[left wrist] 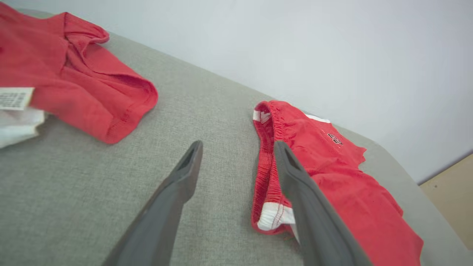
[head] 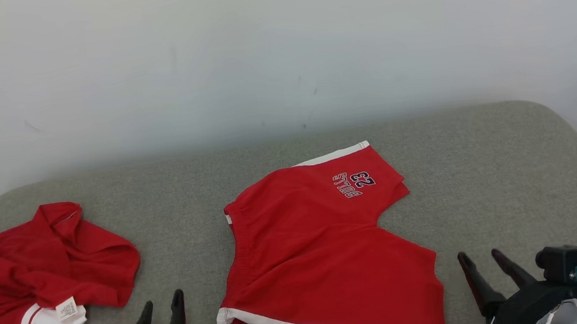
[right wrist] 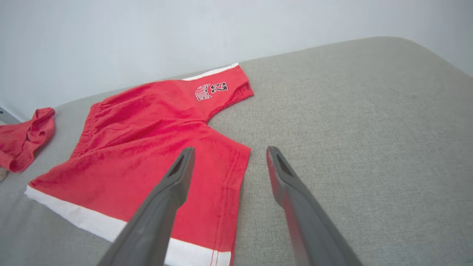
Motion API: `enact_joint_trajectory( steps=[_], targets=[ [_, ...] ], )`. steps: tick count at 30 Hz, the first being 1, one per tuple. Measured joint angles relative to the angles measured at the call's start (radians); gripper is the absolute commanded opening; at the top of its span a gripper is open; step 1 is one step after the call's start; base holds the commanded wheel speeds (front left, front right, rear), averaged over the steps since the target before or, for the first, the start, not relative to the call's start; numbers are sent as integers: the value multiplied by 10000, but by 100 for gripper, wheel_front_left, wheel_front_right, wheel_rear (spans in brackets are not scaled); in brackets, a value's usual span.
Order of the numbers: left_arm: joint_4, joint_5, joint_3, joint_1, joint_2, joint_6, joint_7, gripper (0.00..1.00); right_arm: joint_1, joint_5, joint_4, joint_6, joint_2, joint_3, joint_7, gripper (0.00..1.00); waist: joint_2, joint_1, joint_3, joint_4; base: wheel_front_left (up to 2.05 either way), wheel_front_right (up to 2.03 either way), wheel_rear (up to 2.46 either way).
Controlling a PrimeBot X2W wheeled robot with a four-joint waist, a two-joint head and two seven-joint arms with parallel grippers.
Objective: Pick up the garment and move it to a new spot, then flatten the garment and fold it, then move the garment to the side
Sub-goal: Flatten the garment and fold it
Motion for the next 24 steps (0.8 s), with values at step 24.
enact_joint_trajectory(
  steps=[24],
  targets=[
    [-4178, 1175, 926, 2407, 1091, 1455, 25, 100, 1138, 134, -1160, -671, 861, -1492, -2518, 100, 1, 0, -504, -25, 0, 0, 0]
  ],
)
